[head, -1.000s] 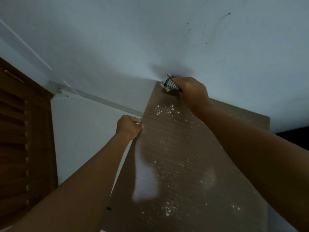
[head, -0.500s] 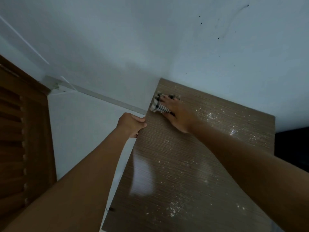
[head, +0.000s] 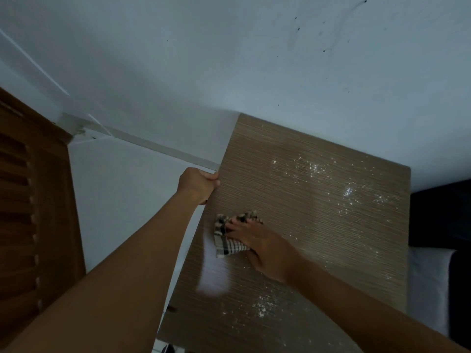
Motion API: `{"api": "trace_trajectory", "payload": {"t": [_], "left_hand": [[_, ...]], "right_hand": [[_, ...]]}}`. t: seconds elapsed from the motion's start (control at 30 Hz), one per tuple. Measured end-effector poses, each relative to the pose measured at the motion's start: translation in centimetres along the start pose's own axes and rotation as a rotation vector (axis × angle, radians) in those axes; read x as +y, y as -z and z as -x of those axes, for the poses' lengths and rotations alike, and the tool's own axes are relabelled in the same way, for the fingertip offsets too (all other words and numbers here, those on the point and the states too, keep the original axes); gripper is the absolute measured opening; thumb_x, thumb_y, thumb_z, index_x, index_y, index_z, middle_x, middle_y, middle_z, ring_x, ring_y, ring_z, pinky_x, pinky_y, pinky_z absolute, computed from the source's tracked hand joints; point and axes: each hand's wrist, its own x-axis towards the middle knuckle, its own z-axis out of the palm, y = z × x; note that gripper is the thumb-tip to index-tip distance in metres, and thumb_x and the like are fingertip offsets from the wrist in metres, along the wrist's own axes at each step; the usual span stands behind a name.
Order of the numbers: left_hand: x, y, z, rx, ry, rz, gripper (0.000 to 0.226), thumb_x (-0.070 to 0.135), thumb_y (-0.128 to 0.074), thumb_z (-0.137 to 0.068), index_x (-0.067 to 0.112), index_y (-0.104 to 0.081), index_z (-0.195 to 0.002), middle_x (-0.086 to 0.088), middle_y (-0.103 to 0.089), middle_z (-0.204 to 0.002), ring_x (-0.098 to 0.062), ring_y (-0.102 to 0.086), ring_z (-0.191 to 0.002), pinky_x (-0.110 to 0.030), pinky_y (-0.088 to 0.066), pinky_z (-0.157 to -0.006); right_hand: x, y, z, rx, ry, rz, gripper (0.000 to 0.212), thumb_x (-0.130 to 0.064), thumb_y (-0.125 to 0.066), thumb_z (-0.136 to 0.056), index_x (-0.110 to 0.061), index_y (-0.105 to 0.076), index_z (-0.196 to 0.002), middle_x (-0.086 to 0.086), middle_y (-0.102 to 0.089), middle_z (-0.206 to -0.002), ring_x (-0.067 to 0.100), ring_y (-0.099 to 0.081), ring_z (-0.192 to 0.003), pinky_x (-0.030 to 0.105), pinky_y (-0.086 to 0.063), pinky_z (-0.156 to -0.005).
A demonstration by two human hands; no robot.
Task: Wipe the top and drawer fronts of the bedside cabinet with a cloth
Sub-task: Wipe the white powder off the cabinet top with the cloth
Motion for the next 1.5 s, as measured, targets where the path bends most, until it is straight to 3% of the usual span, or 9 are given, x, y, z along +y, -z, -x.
{"api": "trace_trajectory", "payload": {"t": [0.13, 0.3, 0.4, 0.6, 0.77, 0.93, 1.1, 1.37, 1.5], "left_hand": [[0.0, -0.2, -0.2, 0.005, 0.003, -0.019, 0.02, 0.01, -0.075, -0.083, 0.01, -0.075, -0.103, -0.011, -0.071, -0.107, -0.029, -0.068, -0.097, -0.046, -0.058, -0.082], [-0.1, -0.1, -0.4, 0.0, -0.001, -0.033, 0.021, 0.012, -0.075, -0.083, 0.01, -0.075, -0.103, -0.011, -0.071, -0.107, -0.028, -0.069, -0.094, -0.046, -0.058, -0.081], [-0.1, -0.2, -0.6, 0.0, -0.006, -0.045, 0.02, 0.012, -0.074, -0.083, 0.011, -0.075, -0.104, -0.011, -0.071, -0.107, -0.029, -0.068, -0.096, -0.046, -0.058, -0.082], [-0.2, -0.2, -1.0, -0.02, 0.007, -0.053, 0.015, 0.014, -0.073, -0.084, 0.014, -0.075, -0.1, -0.009, -0.071, -0.105, -0.027, -0.068, -0.095, -0.046, -0.058, -0.082], [-0.3, -0.4, -1.1, -0.005, -0.016, -0.053, 0.014, 0.015, -0.072, -0.085, 0.012, -0.075, -0.098, -0.011, -0.071, -0.103, -0.029, -0.069, -0.093, -0.048, -0.058, -0.082], [-0.1, -0.4, -0.7, 0.005, -0.006, -0.037, 0.011, 0.015, -0.073, -0.085, 0.013, -0.075, -0.095, -0.011, -0.071, -0.103, -0.028, -0.069, -0.094, -0.047, -0.058, -0.081], [0.0, -0.3, -0.7, -0.005, 0.026, -0.026, 0.012, 0.012, -0.073, -0.084, 0.012, -0.074, -0.096, -0.011, -0.071, -0.105, -0.029, -0.068, -0.096, -0.047, -0.058, -0.082], [-0.1, -0.4, -0.7, 0.012, 0.004, -0.061, 0.016, 0.014, -0.075, -0.083, 0.011, -0.075, -0.098, -0.013, -0.071, -0.105, -0.03, -0.069, -0.094, -0.049, -0.058, -0.08], [-0.1, -0.4, -0.6, 0.012, -0.017, -0.085, 0.019, 0.015, -0.074, -0.083, 0.011, -0.075, -0.101, -0.014, -0.071, -0.107, -0.03, -0.068, -0.095, -0.049, -0.058, -0.081]], "right_hand": [[-0.8, 3.7, 0.2, 0.075, -0.065, -0.047, 0.047, -0.023, -0.042, -0.09, -0.03, -0.042, -0.137, 0.003, -0.055, -0.137, 0.019, -0.056, -0.118, 0.034, -0.047, -0.098], [2.4, 11.1, -4.5, 0.409, -0.228, 0.162, 0.048, -0.004, -0.052, -0.092, -0.023, -0.047, -0.136, 0.015, -0.052, -0.138, 0.027, -0.057, -0.107, 0.032, -0.05, -0.085], [4.8, 13.8, -9.0, 0.446, -0.24, 0.287, 0.042, -0.01, -0.049, -0.094, -0.019, -0.048, -0.135, 0.011, -0.052, -0.139, 0.028, -0.056, -0.116, 0.043, -0.052, -0.093], [9.1, 13.2, -15.2, 0.157, -0.198, 0.57, 0.051, -0.012, -0.054, -0.093, -0.018, -0.042, -0.142, 0.009, -0.04, -0.149, 0.03, -0.041, -0.134, 0.048, -0.037, -0.108], [11.3, 12.0, -14.6, 0.194, -0.244, 0.309, 0.062, 0.009, -0.045, -0.086, -0.017, -0.043, -0.142, 0.008, -0.038, -0.15, 0.024, -0.033, -0.14, 0.042, -0.024, -0.117], [10.0, 11.6, -11.2, 0.186, -0.295, 0.153, 0.053, 0.0, -0.045, -0.09, -0.028, -0.05, -0.134, 0.002, -0.048, -0.144, 0.023, -0.043, -0.131, 0.04, -0.03, -0.11], [8.3, 8.9, -5.2, 0.122, -0.261, 0.147, 0.052, 0.0, -0.05, -0.09, -0.025, -0.05, -0.135, -0.001, -0.043, -0.147, 0.018, -0.038, -0.134, 0.032, -0.02, -0.11], [3.6, 6.5, 0.1, 0.042, -0.18, 0.135, 0.049, -0.011, -0.041, -0.086, -0.02, -0.053, -0.133, 0.002, -0.051, -0.141, 0.013, -0.044, -0.127, 0.031, -0.037, -0.103], [3.1, 9.3, -2.8, 0.322, -0.273, 0.183, 0.05, -0.002, -0.048, -0.087, -0.019, -0.05, -0.135, 0.012, -0.05, -0.139, 0.023, -0.051, -0.115, 0.034, -0.043, -0.094]]}}
